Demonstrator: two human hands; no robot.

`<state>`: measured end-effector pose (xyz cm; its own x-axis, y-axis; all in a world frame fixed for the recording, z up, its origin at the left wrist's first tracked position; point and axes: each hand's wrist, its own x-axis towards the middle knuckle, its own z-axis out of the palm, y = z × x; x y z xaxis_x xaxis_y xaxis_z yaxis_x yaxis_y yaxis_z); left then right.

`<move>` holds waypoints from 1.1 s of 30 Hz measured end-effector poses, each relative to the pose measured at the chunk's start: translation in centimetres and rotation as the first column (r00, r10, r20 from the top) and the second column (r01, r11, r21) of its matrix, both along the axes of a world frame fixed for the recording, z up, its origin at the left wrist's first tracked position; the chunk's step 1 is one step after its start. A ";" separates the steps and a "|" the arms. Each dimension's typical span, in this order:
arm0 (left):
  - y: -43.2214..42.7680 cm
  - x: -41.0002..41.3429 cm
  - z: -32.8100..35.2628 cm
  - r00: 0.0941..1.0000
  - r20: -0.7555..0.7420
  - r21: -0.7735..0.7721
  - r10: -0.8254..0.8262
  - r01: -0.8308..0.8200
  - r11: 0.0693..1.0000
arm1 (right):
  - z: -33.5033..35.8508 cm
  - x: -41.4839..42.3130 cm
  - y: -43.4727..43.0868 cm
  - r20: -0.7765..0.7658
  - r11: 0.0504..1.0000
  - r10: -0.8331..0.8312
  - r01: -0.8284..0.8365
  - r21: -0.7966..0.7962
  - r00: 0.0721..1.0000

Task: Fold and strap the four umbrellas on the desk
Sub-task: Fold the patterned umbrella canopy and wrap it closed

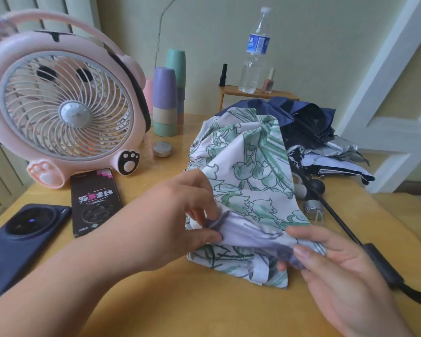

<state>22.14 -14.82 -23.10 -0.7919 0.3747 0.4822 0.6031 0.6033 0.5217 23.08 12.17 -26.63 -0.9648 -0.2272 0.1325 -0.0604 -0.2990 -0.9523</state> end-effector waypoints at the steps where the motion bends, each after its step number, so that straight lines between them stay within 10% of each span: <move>1: 0.0 -0.1 -0.2 1.000 -0.027 -0.035 -0.002 0.001 0.999 | 0.0 0.0 0.0 -0.001 1.000 0.001 -0.001 0.001 1.000; 4: 0.0 -0.1 -0.2 0.999 -0.045 -0.018 -0.019 0.019 1.000 | 0.0 -0.1 0.0 -0.003 1.000 -0.019 0.019 0.005 1.000; 10: -0.9 -0.6 -0.3 0.924 0.176 0.488 -0.339 0.217 0.845 | -0.3 -0.6 0.6 -0.002 0.996 -0.064 0.064 -0.059 0.998; 24: -0.7 -0.4 -0.3 0.985 -0.149 0.005 -0.088 0.090 0.996 | -0.5 -0.2 0.7 -0.065 0.998 -0.035 0.031 -0.062 0.997; 33: -1.9 0.2 0.6 0.977 0.029 -0.037 -0.210 0.211 0.977 | -0.6 0.1 1.0 -0.096 0.998 0.019 -0.013 0.060 0.995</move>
<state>22.30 -16.69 -22.49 -0.7048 0.5528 0.4446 0.7059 0.4851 0.5161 23.18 13.22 -27.19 -0.9442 -0.2528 0.2110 -0.1488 -0.2441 -0.9583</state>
